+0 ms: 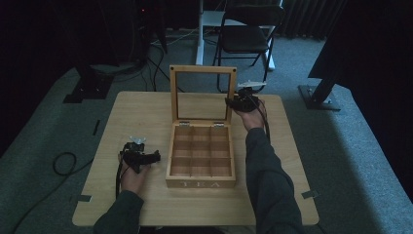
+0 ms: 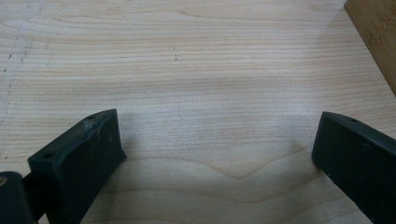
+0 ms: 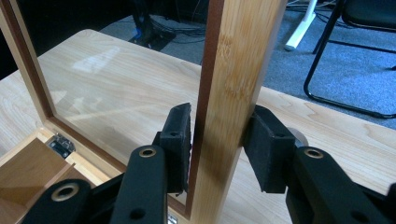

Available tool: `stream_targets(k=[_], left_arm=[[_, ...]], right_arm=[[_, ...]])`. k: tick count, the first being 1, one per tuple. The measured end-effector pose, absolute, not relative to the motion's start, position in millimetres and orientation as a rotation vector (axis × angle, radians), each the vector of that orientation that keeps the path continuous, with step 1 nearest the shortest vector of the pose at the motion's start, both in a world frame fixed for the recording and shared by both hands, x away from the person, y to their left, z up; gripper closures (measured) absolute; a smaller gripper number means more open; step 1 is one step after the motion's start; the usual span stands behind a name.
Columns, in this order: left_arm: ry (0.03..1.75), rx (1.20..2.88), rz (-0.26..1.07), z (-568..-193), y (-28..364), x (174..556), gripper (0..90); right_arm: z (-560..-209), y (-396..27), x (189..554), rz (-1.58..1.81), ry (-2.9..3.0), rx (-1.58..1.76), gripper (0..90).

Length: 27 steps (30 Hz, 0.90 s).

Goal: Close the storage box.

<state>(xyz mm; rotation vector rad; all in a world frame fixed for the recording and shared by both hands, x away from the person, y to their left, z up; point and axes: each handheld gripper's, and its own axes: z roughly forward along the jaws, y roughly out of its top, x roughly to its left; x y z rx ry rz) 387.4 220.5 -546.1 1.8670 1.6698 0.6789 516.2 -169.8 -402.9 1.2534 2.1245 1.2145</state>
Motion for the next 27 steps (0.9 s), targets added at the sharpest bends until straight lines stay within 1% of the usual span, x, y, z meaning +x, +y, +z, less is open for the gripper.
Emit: stream_targets(k=[12, 27], left_arm=[[1.67, 1.867, 0.678, -546.1, 220.5, 387.4, 1.7], [1.674, 1.864, 0.68, -546.0, 219.9, 387.1, 1.7]], right_arm=[[-400.9, -171.9, 493.2, 1.233, 2.092, 1.197, 64.6], [-397.1, -174.0, 464.7, 1.247, 2.067, 1.148, 63.7]])
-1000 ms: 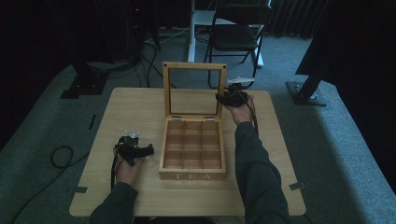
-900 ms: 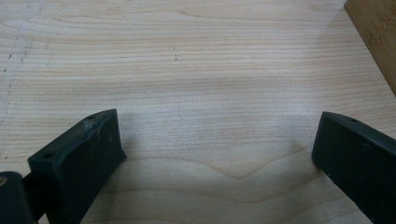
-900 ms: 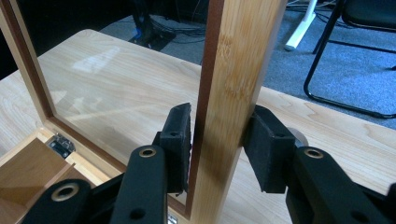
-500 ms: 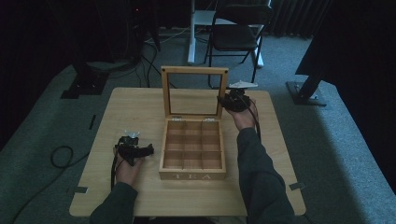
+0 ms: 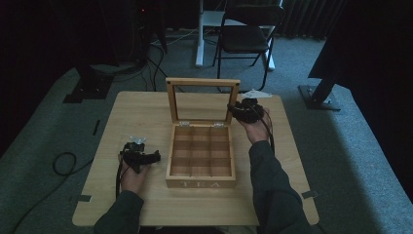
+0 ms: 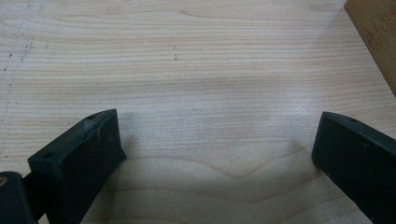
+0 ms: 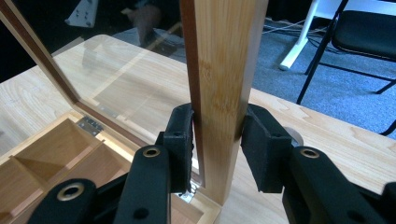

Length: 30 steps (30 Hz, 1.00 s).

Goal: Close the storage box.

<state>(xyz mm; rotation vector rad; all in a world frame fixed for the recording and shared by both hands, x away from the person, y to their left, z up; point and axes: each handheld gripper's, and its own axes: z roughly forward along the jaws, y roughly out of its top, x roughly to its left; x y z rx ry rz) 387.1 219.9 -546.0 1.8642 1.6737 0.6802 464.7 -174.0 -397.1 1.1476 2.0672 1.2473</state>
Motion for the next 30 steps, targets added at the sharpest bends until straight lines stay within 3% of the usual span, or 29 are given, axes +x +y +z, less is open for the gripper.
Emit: stream_targets(k=[30], left_arm=[[1.678, 1.86, 0.681, -546.0, 219.5, 387.0, 1.7]], right_arm=[[-389.5, -175.9, 437.0, 1.273, 2.07, 1.157, 60.4]])
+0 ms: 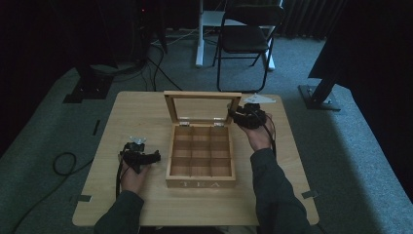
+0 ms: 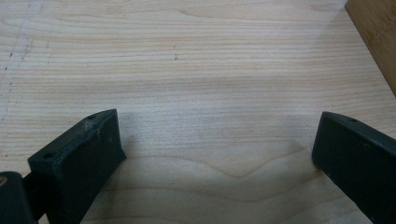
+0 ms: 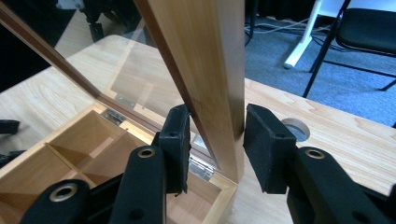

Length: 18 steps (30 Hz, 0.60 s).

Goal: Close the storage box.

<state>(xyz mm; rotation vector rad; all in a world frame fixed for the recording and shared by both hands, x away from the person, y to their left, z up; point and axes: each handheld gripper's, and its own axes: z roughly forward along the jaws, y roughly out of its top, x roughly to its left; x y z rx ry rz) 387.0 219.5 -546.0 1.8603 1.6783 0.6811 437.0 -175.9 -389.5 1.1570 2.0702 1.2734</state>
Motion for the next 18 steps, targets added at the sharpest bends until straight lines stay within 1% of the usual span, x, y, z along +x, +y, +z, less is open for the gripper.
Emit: stream_targets(k=[18], left_arm=[[1.678, 1.859, 0.681, -546.0, 219.4, 386.9, 1.7]], right_arm=[[-382.8, -178.6, 421.1, 1.291, 2.078, 1.135, 58.3]])
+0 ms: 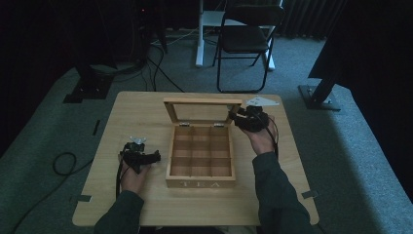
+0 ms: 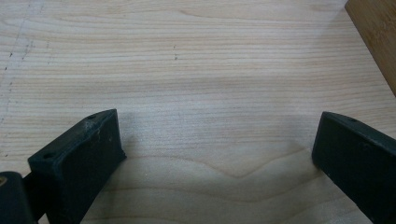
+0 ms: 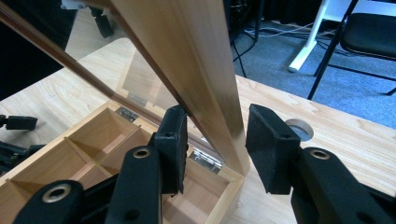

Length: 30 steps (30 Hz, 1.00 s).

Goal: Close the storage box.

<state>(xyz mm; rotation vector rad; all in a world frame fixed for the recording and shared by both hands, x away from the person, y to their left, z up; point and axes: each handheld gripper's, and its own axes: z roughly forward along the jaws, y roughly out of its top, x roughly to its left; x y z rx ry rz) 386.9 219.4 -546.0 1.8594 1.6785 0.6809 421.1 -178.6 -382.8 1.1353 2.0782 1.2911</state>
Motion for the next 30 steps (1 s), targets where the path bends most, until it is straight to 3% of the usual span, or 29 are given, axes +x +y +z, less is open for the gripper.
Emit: stream_targets(k=[30], left_arm=[[1.681, 1.86, 0.681, -545.9, 219.3, 386.7, 1.7]], right_arm=[[-386.6, -177.6, 393.6, 1.282, 2.097, 1.119, 55.4]])
